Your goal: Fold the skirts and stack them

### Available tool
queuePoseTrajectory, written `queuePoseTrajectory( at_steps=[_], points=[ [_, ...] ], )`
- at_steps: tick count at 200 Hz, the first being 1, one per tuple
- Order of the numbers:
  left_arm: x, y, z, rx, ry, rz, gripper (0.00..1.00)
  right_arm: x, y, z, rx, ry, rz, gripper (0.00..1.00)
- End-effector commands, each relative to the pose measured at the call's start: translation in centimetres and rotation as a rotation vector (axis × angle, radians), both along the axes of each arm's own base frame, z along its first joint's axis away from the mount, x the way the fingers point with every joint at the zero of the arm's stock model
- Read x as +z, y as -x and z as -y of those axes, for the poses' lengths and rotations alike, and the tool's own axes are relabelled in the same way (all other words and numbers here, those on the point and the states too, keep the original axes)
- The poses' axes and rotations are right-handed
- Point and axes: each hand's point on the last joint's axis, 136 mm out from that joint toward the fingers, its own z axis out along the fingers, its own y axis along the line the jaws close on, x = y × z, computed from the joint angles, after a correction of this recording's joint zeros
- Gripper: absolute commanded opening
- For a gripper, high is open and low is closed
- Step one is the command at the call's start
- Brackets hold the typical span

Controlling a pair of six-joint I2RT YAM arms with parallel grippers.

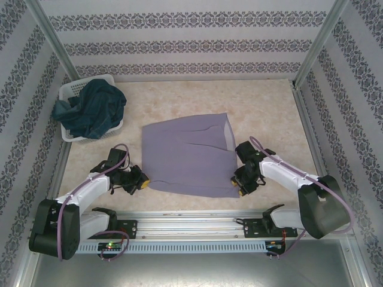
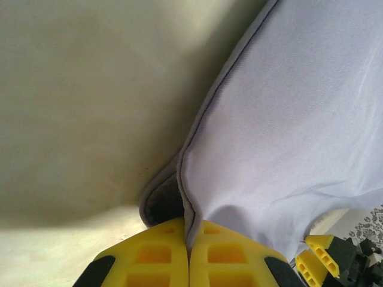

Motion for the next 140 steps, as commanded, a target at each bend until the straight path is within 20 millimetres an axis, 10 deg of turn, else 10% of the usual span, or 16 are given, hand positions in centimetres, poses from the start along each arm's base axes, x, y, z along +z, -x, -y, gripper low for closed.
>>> queuePoseTrajectory(
  at_steps=[1, 99, 140],
  points=[
    [0.5, 0.1, 0.5, -0.044, 0.01, 0.009, 0.01, -0.4, 0.5, 0.7, -0.002, 0.034, -0.004, 0.33],
    [3.2, -1.7, 0.2, -0.054, -0.029, 0.104, 0.0, 2.9, -3.4, 1.4, 0.172, 0.051, 0.285, 0.0],
    [12.4, -6.5, -1.7, -0.077, -0.178, 0.356, 0.0, 15.8, -11.1, 0.1, 0.309, -0.055, 0.892, 0.0]
  ],
)
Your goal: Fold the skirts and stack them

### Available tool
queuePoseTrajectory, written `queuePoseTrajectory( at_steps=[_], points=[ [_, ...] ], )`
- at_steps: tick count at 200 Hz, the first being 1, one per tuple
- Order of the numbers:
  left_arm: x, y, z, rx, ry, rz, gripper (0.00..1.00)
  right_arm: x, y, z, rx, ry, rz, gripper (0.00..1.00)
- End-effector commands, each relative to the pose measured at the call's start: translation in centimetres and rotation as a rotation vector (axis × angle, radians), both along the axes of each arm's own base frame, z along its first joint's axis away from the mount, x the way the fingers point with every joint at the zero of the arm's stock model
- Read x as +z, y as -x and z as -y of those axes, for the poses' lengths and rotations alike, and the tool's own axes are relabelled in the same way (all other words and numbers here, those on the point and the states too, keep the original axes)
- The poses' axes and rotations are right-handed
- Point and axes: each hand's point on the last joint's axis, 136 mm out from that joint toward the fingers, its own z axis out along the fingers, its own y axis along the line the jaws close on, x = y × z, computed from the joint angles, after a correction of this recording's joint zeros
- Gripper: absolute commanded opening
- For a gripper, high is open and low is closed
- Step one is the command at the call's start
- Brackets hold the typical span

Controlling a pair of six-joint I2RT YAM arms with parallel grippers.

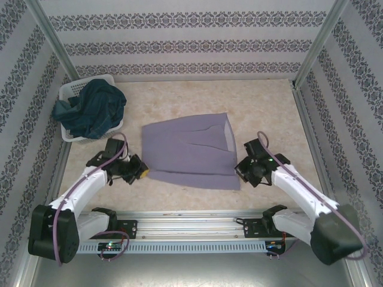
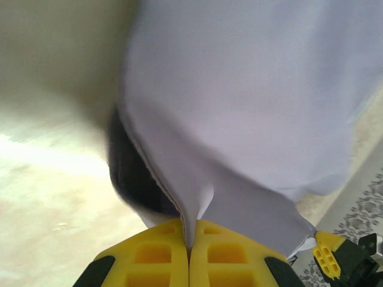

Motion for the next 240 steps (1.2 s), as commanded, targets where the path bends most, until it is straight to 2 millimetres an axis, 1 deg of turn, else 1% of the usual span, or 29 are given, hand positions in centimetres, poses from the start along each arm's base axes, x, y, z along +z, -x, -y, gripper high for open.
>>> queuePoseTrajectory(
  at_steps=[1, 10, 18, 19, 20, 34, 45, 52, 53, 56, 79, 87, 97, 107, 126, 137, 140, 149, 151, 162, 171, 175, 191, 202, 211, 219, 226, 232, 240],
  points=[
    [5.9, -2.5, -1.6, -0.026, -0.134, 0.185, 0.0, 10.2, -5.8, -0.7, 0.131, -0.035, 0.441, 0.0],
    [9.0, -3.9, -2.2, -0.022, -0.173, 0.266, 0.0, 14.3, -6.7, -0.4, 0.158, -0.033, 0.563, 0.0],
    [12.1, -5.3, -2.6, -0.021, -0.204, 0.349, 0.0, 17.8, -7.4, -0.4, 0.182, -0.032, 0.659, 0.0],
    [12.5, -5.5, -2.6, -0.021, -0.209, 0.361, 0.0, 17.8, -7.4, -0.4, 0.182, -0.032, 0.659, 0.0],
    [13.0, -5.6, -2.6, -0.022, -0.213, 0.373, 0.0, 18.8, -7.5, -0.3, 0.187, -0.03, 0.686, 0.0],
    [18.4, -7.9, -2.9, -0.029, -0.257, 0.51, 0.0, 24.8, -8.5, -0.3, 0.215, -0.018, 0.847, 0.0],
    [22.4, -9.5, -3.0, -0.03, -0.285, 0.617, 0.0, 29.1, -9.3, -0.5, 0.245, 0.007, 0.974, 0.0],
    [24.7, -10.7, -3.1, -0.021, -0.305, 0.682, 0.0, 31.5, -9.9, -0.4, 0.249, 0.029, 1.048, 0.0],
    [25.1, -10.8, -3.1, -0.02, -0.306, 0.693, 0.0, 31.5, -9.9, -0.4, 0.249, 0.029, 1.048, 0.0],
    [26.1, -11.3, -3.1, -0.016, -0.31, 0.723, 0.0, 32.8, -10.3, -0.3, 0.247, 0.044, 1.093, 0.0],
    [31.8, -15.6, -2.6, 0.002, -0.314, 0.894, 0.0, 38.3, -12.9, -0.4, 0.229, 0.084, 1.31, 0.0],
    [33.3, -17.3, -2.3, 0.001, -0.311, 0.931, 0.0, 39.4, -14.2, -0.6, 0.229, 0.095, 1.362, 0.0],
    [34.3, -19.8, -1.9, -0.006, -0.315, 0.949, 0.0, 40.3, -16.1, -0.7, 0.225, 0.118, 1.397, 0.0],
    [34.8, -22.0, -1.9, -0.001, -0.335, 0.945, 0.0, 40.7, -18.2, -0.6, 0.213, 0.157, 1.416, 0.0],
    [34.6, -26.3, -2.0, 0.004, -0.346, 0.914, 0.0, 41.3, -22.3, 0.0, 0.171, 0.193, 1.447, 0.0],
    [34.3, -28.6, -2.0, 0.004, -0.333, 0.903, 0.0, 42.4, -24.3, 0.3, 0.155, 0.201, 1.476, 0.0],
    [34.6, -29.1, -2.0, 0.008, -0.33, 0.911, 0.0, 42.7, -24.9, 0.2, 0.155, 0.204, 1.482, 0.0],
    [34.5, -30.9, -2.0, 0.01, -0.313, 0.916, 0.0, 43.6, -26.4, 0.4, 0.155, 0.207, 1.493, 0.0],
    [34.7, -31.2, -1.9, 0.009, -0.306, 0.923, 0.0, 43.5, -26.8, 0.4, 0.158, 0.208, 1.489, 0.0],
    [35.3, -33.0, -1.9, 0.012, -0.263, 0.963, 0.0, 45.3, -28.0, 0.4, 0.17, 0.195, 1.519, 0.0],
    [36.1, -33.9, -2.3, 0.028, -0.226, 1.003, 0.0, 46.0, -29.0, 0.5, 0.172, 0.189, 1.527, 0.0],
    [36.4, -34.2, -2.5, 0.035, -0.209, 1.017, 0.0, 46.8, -29.0, 0.6, 0.17, 0.188, 1.54, 0.0],
    [36.7, -34.7, -3.3, 0.052, -0.159, 1.026, 0.0, 48.1, -29.1, 1.1, 0.177, 0.191, 1.551, 0.0],
    [36.2, -34.2, -3.3, 0.028, -0.163, 1.0, 0.0, 48.6, -28.4, 1.0, 0.195, 0.194, 1.558, 0.0],
    [35.3, -33.4, -3.0, -0.009, -0.175, 0.962, 0.0, 48.4, -27.6, 1.0, 0.208, 0.206, 1.55, 0.0],
    [34.2, -32.6, -2.6, -0.048, -0.18, 0.916, 0.0, 47.8, -26.7, 1.0, 0.218, 0.21, 1.535, 0.0],
    [32.8, -31.8, -2.4, -0.08, -0.19, 0.863, 0.0, 46.5, -26.0, 1.1, 0.225, 0.213, 1.512, 0.0],
    [31.2, -31.0, -2.2, -0.108, -0.204, 0.804, 0.0, 45.5, -25.2, 1.1, 0.23, 0.217, 1.497, 0.0],
    [28.3, -29.9, -1.9, -0.15, -0.221, 0.708, 0.0, 43.0, -24.3, 1.2, 0.236, 0.214, 1.454, 0.0]
  ],
)
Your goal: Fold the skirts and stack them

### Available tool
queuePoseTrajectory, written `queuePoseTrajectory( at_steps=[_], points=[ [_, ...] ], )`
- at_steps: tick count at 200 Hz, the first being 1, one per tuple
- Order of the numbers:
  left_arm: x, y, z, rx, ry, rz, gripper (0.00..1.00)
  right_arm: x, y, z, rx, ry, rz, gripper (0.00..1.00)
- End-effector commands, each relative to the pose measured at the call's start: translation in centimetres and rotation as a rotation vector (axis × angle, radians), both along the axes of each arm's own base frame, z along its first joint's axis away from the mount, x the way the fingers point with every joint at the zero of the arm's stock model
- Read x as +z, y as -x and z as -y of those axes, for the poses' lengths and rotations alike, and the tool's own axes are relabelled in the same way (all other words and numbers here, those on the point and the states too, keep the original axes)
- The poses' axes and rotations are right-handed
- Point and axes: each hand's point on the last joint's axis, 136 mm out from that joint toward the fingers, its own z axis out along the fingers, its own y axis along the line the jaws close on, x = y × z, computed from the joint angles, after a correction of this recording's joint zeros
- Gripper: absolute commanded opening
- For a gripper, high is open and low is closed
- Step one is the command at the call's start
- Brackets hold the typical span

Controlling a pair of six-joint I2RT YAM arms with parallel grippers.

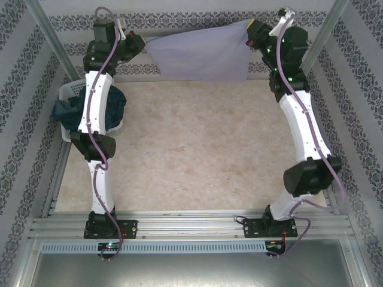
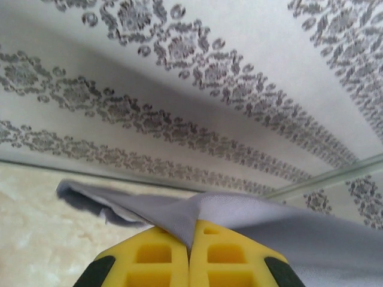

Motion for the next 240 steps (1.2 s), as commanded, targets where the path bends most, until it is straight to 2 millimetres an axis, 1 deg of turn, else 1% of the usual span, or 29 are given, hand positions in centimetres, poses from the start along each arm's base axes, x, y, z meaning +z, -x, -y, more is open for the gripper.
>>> queuePoseTrajectory(
  at_steps=[1, 5, 6, 10, 11, 12, 16, 17, 27, 28, 34, 41, 51, 54, 72, 85, 89, 90, 92, 101, 111, 124, 140, 155, 179, 186, 196, 222, 240],
  points=[
    [-2.2, 5.1, 1.0, -0.087, -0.075, -0.154, 0.0, -1.3, 4.1, 0.7, -0.002, 0.035, 0.01, 0.0],
    [-3.7, 5.6, 1.2, -0.101, -0.098, -0.194, 0.0, -2.8, 4.6, 0.7, 0.0, 0.037, -0.012, 0.0],
    [-4.1, 5.8, 1.2, -0.103, -0.104, -0.206, 0.0, -2.7, 4.9, 0.7, 0.001, 0.036, -0.01, 0.0],
    [-5.2, 6.6, 1.3, -0.111, -0.124, -0.241, 0.0, -4.6, 5.4, 0.7, 0.003, 0.036, -0.039, 0.0],
    [-5.8, 6.7, 1.6, -0.117, -0.13, -0.256, 0.0, -5.0, 5.5, 0.7, 0.004, 0.038, -0.045, 0.0],
    [-5.6, 7.0, 1.4, -0.114, -0.136, -0.252, 0.0, -5.4, 5.6, 0.7, 0.005, 0.038, -0.051, 0.0],
    [-7.0, 7.8, 1.7, -0.121, -0.154, -0.287, 0.0, -7.0, 6.2, 0.7, 0.007, 0.038, -0.078, 0.0],
    [-7.3, 7.9, 1.8, -0.123, -0.157, -0.294, 0.0, -7.0, 6.5, 0.7, 0.009, 0.039, -0.075, 0.0],
    [-10.8, 9.9, 2.6, -0.145, -0.172, -0.354, 0.0, -11.8, 8.2, 0.6, 0.023, 0.051, -0.154, 0.0],
    [-11.0, 10.1, 2.6, -0.145, -0.171, -0.358, 0.0, -11.9, 8.4, 0.6, 0.024, 0.05, -0.154, 0.0],
    [-13.5, 11.4, 3.0, -0.148, -0.16, -0.406, 0.0, -15.3, 9.5, 0.4, 0.033, 0.05, -0.216, 0.0],
    [-15.6, 13.1, 3.1, -0.145, -0.134, -0.449, 0.0, -18.9, 11.0, 0.2, 0.046, 0.047, -0.285, 0.0],
    [-19.7, 16.2, 2.7, -0.121, -0.111, -0.553, 0.0, -23.9, 13.4, -0.1, 0.057, 0.032, -0.401, 0.0],
    [-21.0, 17.2, 2.5, -0.108, -0.103, -0.589, 0.0, -25.8, 14.3, -0.1, 0.057, 0.026, -0.446, 0.0],
    [-27.2, 23.7, 2.4, -0.061, -0.023, -0.745, 0.0, -34.6, 19.8, 0.2, 0.018, -0.01, -0.667, 0.0],
    [-31.4, 28.7, 2.4, -0.022, 0.031, -0.861, 0.0, -38.7, 23.7, 0.4, -0.002, -0.054, -0.775, 0.0],
    [-32.4, 30.1, 2.3, -0.007, 0.043, -0.895, 0.0, -39.2, 24.6, 0.4, -0.001, -0.073, -0.788, 0.0],
    [-32.7, 30.5, 2.2, -0.002, 0.046, -0.904, 0.0, -40.0, 25.0, 0.5, -0.006, -0.074, -0.81, 0.0],
    [-33.1, 31.1, 2.2, 0.002, 0.051, -0.915, 0.0, -40.6, 25.6, 0.5, -0.005, -0.08, -0.823, 0.0],
    [-35.0, 33.8, 1.9, 0.027, 0.062, -0.981, 0.0, -42.1, 27.5, 0.7, -0.017, -0.104, -0.868, 0.0],
    [-36.2, 35.9, 1.5, 0.047, 0.059, -1.031, 0.0, -43.1, 28.8, 1.1, -0.037, -0.132, -0.892, 0.0],
    [-36.2, 36.9, 1.4, 0.044, 0.055, -1.05, 0.0, -43.6, 29.8, 1.6, -0.055, -0.155, -0.898, 0.0],
    [-34.6, 36.2, 1.2, 0.034, 0.026, -1.027, 0.0, -42.9, 29.5, 1.6, -0.055, -0.178, -0.865, 0.0],
    [-32.3, 34.7, 0.6, 0.053, -0.024, -0.976, 0.0, -41.8, 28.3, 1.5, -0.059, -0.171, -0.832, 0.0],
    [-28.4, 31.8, -0.3, 0.082, -0.083, -0.88, 0.01, -39.5, 25.1, 0.7, -0.047, -0.113, -0.801, 0.0],
    [-27.6, 30.8, -0.3, 0.077, -0.1, -0.865, 0.02, -38.3, 23.8, 0.4, -0.042, -0.088, -0.79, 0.0],
    [-26.7, 29.2, -0.1, 0.058, -0.119, -0.843, 0.02, -37.7, 22.0, 0.2, -0.049, -0.05, -0.797, 0.0],
    [-27.4, 25.9, -1.0, 0.065, -0.213, -0.846, 0.0, -35.6, 16.4, 0.0, -0.058, -0.028, -0.775, 0.0],
    [-27.4, 22.7, -1.3, 0.069, -0.236, -0.818, 0.01, -36.0, 12.7, 0.0, -0.055, -0.039, -0.815, 0.0]
  ],
)
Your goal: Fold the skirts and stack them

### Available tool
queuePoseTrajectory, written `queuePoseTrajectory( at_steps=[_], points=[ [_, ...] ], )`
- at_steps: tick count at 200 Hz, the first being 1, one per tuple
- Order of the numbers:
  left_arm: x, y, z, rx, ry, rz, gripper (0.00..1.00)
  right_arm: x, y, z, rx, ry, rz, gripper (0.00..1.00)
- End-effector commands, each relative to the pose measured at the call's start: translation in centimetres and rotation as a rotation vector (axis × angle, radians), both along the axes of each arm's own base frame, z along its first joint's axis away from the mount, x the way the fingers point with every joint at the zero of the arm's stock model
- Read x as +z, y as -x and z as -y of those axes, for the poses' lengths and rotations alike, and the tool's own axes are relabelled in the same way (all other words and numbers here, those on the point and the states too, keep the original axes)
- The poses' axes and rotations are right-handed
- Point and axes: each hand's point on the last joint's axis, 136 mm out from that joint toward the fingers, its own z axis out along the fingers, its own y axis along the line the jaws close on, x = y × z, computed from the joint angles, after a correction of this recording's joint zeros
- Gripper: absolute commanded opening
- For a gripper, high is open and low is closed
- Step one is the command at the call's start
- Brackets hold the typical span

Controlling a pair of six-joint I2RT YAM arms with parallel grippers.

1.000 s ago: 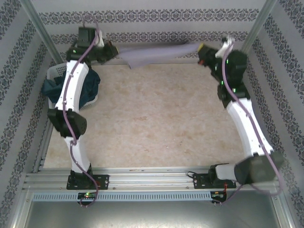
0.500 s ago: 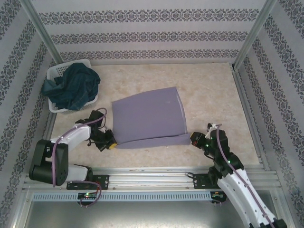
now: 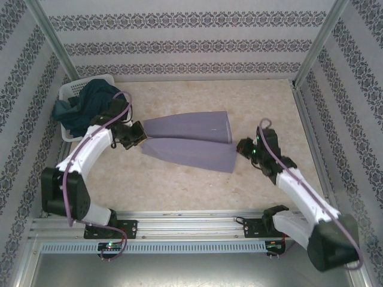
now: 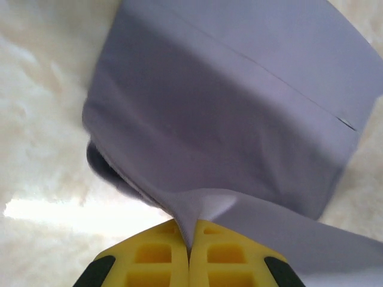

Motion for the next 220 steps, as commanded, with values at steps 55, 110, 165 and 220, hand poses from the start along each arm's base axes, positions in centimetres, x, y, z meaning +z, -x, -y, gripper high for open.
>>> queuePoseTrajectory(
  at_steps=[55, 110, 165, 220],
  points=[
    [-1.4, -10.2, -0.9, -0.037, -0.115, 0.058, 0.0, 0.8, -13.9, -0.7, 0.066, 0.03, 0.058, 0.0],
    [0.8, -12.5, -1.0, -0.034, -0.125, 0.124, 0.01, 3.7, -17.0, -1.0, 0.105, 0.033, 0.125, 0.0],
    [1.0, -14.1, -0.9, -0.048, -0.116, 0.151, 0.01, 4.4, -18.9, 0.3, 0.098, 0.045, 0.149, 0.0],
    [-0.2, -15.7, -1.5, -0.048, -0.155, 0.123, 0.01, 3.3, -21.3, -0.8, 0.168, 0.033, 0.123, 0.0]
  ],
)
